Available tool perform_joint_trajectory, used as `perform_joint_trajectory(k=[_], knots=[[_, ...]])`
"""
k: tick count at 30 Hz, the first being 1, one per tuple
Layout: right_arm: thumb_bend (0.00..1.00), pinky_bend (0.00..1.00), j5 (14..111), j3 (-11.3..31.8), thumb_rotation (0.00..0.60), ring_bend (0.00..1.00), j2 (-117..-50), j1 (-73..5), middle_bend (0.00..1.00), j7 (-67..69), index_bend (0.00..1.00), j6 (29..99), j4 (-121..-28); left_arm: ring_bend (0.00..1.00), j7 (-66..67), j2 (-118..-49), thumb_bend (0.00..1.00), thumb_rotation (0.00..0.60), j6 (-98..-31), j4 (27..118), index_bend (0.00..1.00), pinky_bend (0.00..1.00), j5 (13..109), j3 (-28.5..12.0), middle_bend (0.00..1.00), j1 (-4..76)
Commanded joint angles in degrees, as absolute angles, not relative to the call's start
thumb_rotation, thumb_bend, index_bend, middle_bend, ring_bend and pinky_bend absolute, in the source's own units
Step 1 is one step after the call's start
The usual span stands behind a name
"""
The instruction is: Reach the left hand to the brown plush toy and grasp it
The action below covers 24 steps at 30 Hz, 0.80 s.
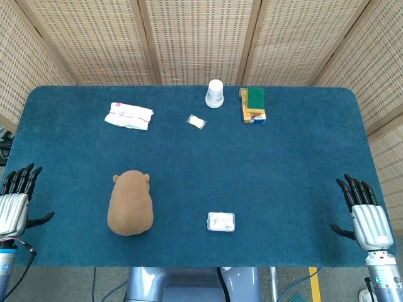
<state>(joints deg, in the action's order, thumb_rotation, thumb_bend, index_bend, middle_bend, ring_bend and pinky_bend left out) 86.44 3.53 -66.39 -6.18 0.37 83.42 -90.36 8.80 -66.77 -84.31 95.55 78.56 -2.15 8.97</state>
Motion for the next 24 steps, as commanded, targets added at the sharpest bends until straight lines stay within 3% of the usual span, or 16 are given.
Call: perform_joint_trajectory(k=[1, 10, 13, 21, 24], knots=[[0.14, 0.0, 86.56, 3.48, 0.6, 0.0, -66.36, -6.18, 0.0, 0.43, 0.0, 83.44, -90.35, 0.0, 8.94, -66.77, 0.13, 0.6, -84.33, 95.64, 0.0, 0.0, 78.54, -2.22, 0.0, 8.88], [0.14, 0.0, 86.51, 3.48, 0.6, 0.0, -66.36, -6.23, 0.0, 0.57, 0.0, 83.28, -90.23, 0.0, 7.99, -66.48, 0.13, 0.6, -82.89, 96.29, 0.0, 0.0, 77.95, -2.71, 0.0, 9.11], [0.14, 0.0, 86.24, 3.53, 0.6, 0.0, -66.4, -6.25, 0.0, 0.7, 0.0, 83.09, -90.11, 0.0, 5.62, -65.74, 0.16, 0.6, -80.15, 97.34, 0.05, 0.0, 76.46, -3.54, 0.0, 10.17], [0.14, 0.0, 86.31, 3.44, 0.6, 0.0, -66.65, -6.48, 0.0, 0.5, 0.0, 82.67, -89.87, 0.0, -6.32, -57.96, 0.3, 0.6, -61.6, 101.47, 0.25, 0.0, 65.47, -9.45, 0.0, 18.08], [0.14, 0.0, 86.18, 3.4, 0.6, 0.0, -66.76, -6.53, 0.0, 0.38, 0.0, 82.46, -89.72, 0.0, -9.37, -55.64, 0.3, 0.6, -52.87, 100.81, 0.31, 0.0, 60.06, -11.74, 0.0, 22.09]])
